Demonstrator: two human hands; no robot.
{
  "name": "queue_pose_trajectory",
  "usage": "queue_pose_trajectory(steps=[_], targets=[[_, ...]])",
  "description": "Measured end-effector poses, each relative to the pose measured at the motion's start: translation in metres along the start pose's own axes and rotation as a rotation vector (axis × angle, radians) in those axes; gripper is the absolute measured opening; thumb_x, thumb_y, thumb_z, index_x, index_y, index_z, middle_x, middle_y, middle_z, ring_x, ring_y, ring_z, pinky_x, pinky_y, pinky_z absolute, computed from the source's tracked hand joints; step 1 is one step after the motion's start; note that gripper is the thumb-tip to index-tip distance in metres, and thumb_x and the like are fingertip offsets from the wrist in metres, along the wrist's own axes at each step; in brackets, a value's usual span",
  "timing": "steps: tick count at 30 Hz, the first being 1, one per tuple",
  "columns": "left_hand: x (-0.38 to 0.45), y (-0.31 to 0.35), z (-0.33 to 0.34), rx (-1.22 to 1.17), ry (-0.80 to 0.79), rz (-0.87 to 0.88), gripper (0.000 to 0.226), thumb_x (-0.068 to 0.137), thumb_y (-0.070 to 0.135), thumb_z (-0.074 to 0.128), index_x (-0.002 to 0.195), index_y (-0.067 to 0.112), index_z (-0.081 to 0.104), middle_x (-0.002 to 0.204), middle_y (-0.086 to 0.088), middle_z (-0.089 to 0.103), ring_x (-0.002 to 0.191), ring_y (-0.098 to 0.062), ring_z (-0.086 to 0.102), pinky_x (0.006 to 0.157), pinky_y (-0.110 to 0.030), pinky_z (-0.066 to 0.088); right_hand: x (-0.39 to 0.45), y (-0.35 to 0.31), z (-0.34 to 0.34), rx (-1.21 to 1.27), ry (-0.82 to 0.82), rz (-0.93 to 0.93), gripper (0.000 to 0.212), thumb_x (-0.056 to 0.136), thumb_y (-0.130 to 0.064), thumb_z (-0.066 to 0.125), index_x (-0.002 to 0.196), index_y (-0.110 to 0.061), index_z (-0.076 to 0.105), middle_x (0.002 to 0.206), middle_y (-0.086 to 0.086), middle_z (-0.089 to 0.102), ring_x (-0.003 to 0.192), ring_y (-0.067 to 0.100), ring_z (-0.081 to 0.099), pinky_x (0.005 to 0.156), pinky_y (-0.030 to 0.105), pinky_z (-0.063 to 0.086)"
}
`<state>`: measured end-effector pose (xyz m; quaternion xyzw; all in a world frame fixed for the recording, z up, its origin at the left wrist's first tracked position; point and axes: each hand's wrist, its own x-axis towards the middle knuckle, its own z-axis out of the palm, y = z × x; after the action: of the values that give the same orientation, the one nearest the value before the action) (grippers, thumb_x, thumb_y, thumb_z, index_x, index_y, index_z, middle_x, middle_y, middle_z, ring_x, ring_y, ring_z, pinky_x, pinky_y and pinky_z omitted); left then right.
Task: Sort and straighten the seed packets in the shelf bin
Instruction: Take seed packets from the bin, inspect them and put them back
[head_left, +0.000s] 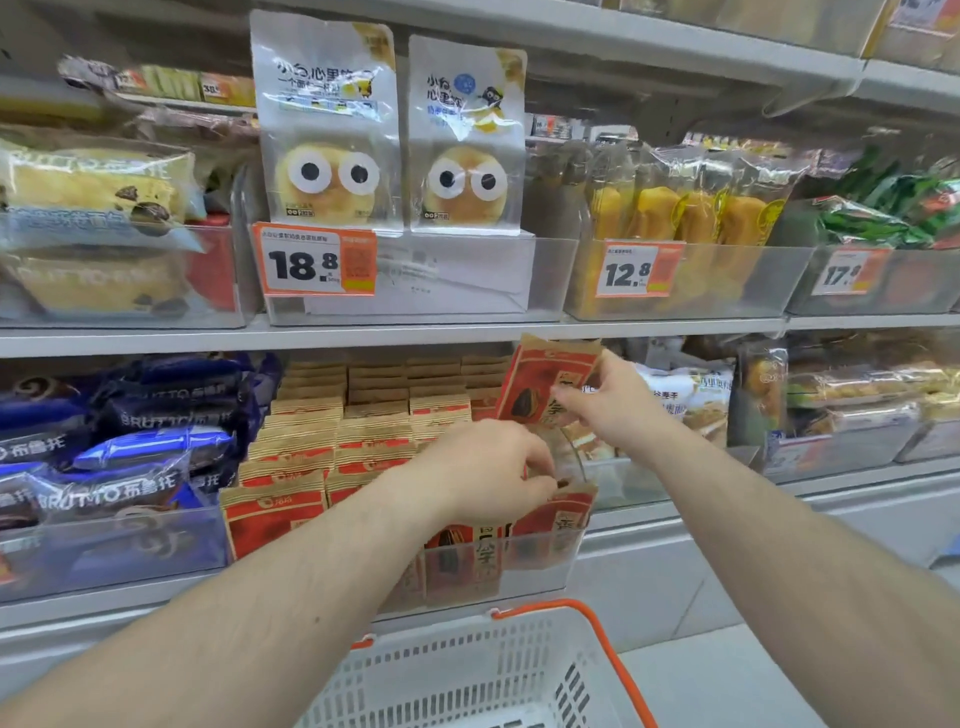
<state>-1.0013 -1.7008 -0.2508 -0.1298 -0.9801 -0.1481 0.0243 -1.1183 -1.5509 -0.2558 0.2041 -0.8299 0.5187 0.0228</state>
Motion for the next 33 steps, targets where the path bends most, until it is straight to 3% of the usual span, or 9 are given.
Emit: queue_pose_trajectory(steps=[2, 5, 9, 12, 17, 23, 28, 30, 33], targets=[[0.011, -0.002, 0.002, 0.036, -0.096, -0.011, 0.034, 0.099, 0.050, 0.047, 0.121, 0.032, 0.068, 0.122, 0.009, 0.066, 0.113, -0.016, 0.058, 0.099, -0.037, 0.045, 0.011, 0.008, 0.006, -0.060, -0.032, -0.002, 0.025, 0.087, -0.015, 0.072, 0.093, -0.033, 0.057, 0.098, -0.009, 0.069, 0.090, 0.014, 0.068, 0.078, 0.029, 0.053], [0.026, -0.007, 0.007, -0.008, -0.230, -0.036, 0.041, 0.099, 0.057, 0.042, 0.121, 0.033, 0.068, 0.116, 0.009, 0.068, 0.106, -0.017, 0.061, 0.097, -0.041, 0.049, 0.025, 0.017, 0.011, -0.222, -0.103, -0.019, 0.022, 0.085, -0.014, 0.074, 0.084, -0.030, 0.059, 0.085, -0.012, 0.067, 0.080, 0.004, 0.062, 0.071, 0.025, 0.046], [0.040, -0.009, 0.014, 0.018, -0.279, -0.022, 0.049, 0.099, 0.061, 0.037, 0.117, 0.029, 0.069, 0.109, 0.005, 0.066, 0.101, -0.020, 0.060, 0.096, -0.045, 0.047, 0.041, 0.028, 0.016, -0.375, -0.198, 0.032, 0.010, 0.084, -0.019, 0.076, 0.089, -0.026, 0.071, 0.084, -0.011, 0.072, 0.081, 0.006, 0.065, 0.072, 0.027, 0.048], [0.045, -0.010, 0.015, 0.015, -0.360, -0.055, 0.054, 0.100, 0.063, 0.034, 0.124, 0.028, 0.068, 0.109, 0.003, 0.068, 0.101, -0.020, 0.061, 0.094, -0.042, 0.050, 0.049, 0.036, 0.023, -0.486, -0.241, 0.094, 0.012, 0.078, -0.024, 0.083, 0.088, -0.026, 0.076, 0.081, -0.009, 0.074, 0.079, 0.008, 0.067, 0.074, 0.028, 0.054], [0.049, -0.005, 0.016, 0.138, -0.390, -0.070, 0.064, 0.099, 0.067, 0.026, 0.112, 0.024, 0.072, 0.096, 0.002, 0.068, 0.098, -0.021, 0.058, 0.098, -0.044, 0.033, 0.063, 0.039, 0.031, -0.599, -0.199, 0.068, 0.018, 0.064, -0.028, 0.087, 0.078, -0.026, 0.076, 0.076, -0.008, 0.071, 0.081, 0.014, 0.067, 0.078, 0.033, 0.057], [0.047, 0.002, 0.019, 0.246, -0.380, -0.055, 0.067, 0.098, 0.069, 0.023, 0.090, 0.019, 0.069, 0.078, 0.004, 0.061, 0.083, -0.017, 0.054, 0.104, -0.052, 0.021, 0.069, 0.033, 0.039, -0.854, -0.180, 0.055, 0.026, 0.077, -0.044, 0.080, 0.068, -0.027, 0.062, 0.087, -0.003, 0.067, 0.100, 0.023, 0.057, 0.092, 0.039, 0.047], [0.047, -0.001, 0.013, 0.211, -0.268, -0.082, 0.060, 0.100, 0.058, 0.026, 0.083, 0.019, 0.069, 0.077, 0.005, 0.062, 0.085, -0.018, 0.054, 0.105, -0.049, 0.024, 0.065, 0.024, 0.030, -0.659, -0.199, 0.068, 0.027, 0.082, -0.038, 0.077, 0.102, -0.021, 0.072, 0.096, -0.006, 0.069, 0.090, 0.014, 0.061, 0.083, 0.029, 0.049], [0.046, -0.004, 0.007, 0.186, -0.216, -0.091, 0.048, 0.099, 0.048, 0.033, 0.075, 0.021, 0.065, 0.077, 0.006, 0.061, 0.086, -0.019, 0.056, 0.101, -0.046, 0.032, 0.053, 0.018, 0.021, -0.542, -0.150, 0.041, 0.021, 0.088, -0.035, 0.071, 0.103, -0.020, 0.073, 0.090, -0.009, 0.067, 0.081, 0.009, 0.060, 0.079, 0.026, 0.047], [0.042, -0.007, -0.001, 0.169, -0.050, -0.102, 0.021, 0.091, 0.018, 0.048, 0.089, 0.023, 0.069, 0.073, 0.008, 0.052, 0.088, -0.023, 0.056, 0.075, -0.036, 0.043, 0.028, 0.005, 0.005, -0.269, -0.156, 0.071, 0.011, 0.090, -0.029, 0.066, 0.095, -0.023, 0.074, 0.091, -0.009, 0.070, 0.080, 0.008, 0.060, 0.070, 0.024, 0.045]])
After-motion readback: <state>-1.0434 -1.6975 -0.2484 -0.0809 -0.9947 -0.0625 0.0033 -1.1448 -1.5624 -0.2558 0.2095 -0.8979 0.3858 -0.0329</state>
